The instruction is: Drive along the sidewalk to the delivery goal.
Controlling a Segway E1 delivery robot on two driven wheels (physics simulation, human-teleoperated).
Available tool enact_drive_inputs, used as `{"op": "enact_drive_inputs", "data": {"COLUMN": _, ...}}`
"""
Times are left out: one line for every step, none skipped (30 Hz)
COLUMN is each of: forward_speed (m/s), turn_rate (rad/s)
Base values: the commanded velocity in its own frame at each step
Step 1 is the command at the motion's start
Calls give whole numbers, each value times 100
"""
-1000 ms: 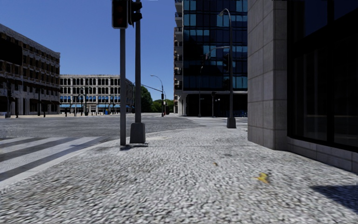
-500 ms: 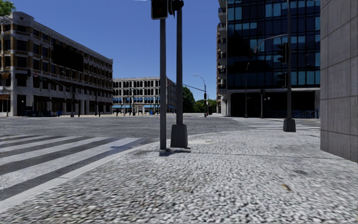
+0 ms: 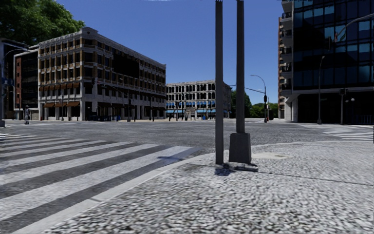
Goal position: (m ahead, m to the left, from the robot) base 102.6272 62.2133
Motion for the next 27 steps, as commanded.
{"op": "enact_drive_inputs", "data": {"forward_speed": 129, "turn_rate": 59}}
{"op": "enact_drive_inputs", "data": {"forward_speed": 129, "turn_rate": 59}}
{"op": "enact_drive_inputs", "data": {"forward_speed": 128, "turn_rate": 59}}
{"op": "enact_drive_inputs", "data": {"forward_speed": 128, "turn_rate": 59}}
{"op": "enact_drive_inputs", "data": {"forward_speed": 128, "turn_rate": 58}}
{"op": "enact_drive_inputs", "data": {"forward_speed": 128, "turn_rate": 57}}
{"op": "enact_drive_inputs", "data": {"forward_speed": 128, "turn_rate": 56}}
{"op": "enact_drive_inputs", "data": {"forward_speed": 128, "turn_rate": 55}}
{"op": "enact_drive_inputs", "data": {"forward_speed": 128, "turn_rate": 55}}
{"op": "enact_drive_inputs", "data": {"forward_speed": 128, "turn_rate": 55}}
{"op": "enact_drive_inputs", "data": {"forward_speed": 128, "turn_rate": 54}}
{"op": "enact_drive_inputs", "data": {"forward_speed": 128, "turn_rate": 54}}
{"op": "enact_drive_inputs", "data": {"forward_speed": 128, "turn_rate": 54}}
{"op": "enact_drive_inputs", "data": {"forward_speed": 128, "turn_rate": 53}}
{"op": "enact_drive_inputs", "data": {"forward_speed": 128, "turn_rate": 53}}
{"op": "enact_drive_inputs", "data": {"forward_speed": 128, "turn_rate": 53}}
{"op": "enact_drive_inputs", "data": {"forward_speed": 128, "turn_rate": 53}}
{"op": "enact_drive_inputs", "data": {"forward_speed": 128, "turn_rate": 53}}
{"op": "enact_drive_inputs", "data": {"forward_speed": 128, "turn_rate": 53}}
{"op": "enact_drive_inputs", "data": {"forward_speed": 128, "turn_rate": 53}}
{"op": "enact_drive_inputs", "data": {"forward_speed": 128, "turn_rate": 53}}
{"op": "enact_drive_inputs", "data": {"forward_speed": 127, "turn_rate": 53}}
{"op": "enact_drive_inputs", "data": {"forward_speed": 127, "turn_rate": 53}}
{"op": "enact_drive_inputs", "data": {"forward_speed": 127, "turn_rate": 53}}
{"op": "enact_drive_inputs", "data": {"forward_speed": 127, "turn_rate": 53}}
{"op": "enact_drive_inputs", "data": {"forward_speed": 127, "turn_rate": 53}}
{"op": "enact_drive_inputs", "data": {"forward_speed": 127, "turn_rate": 53}}
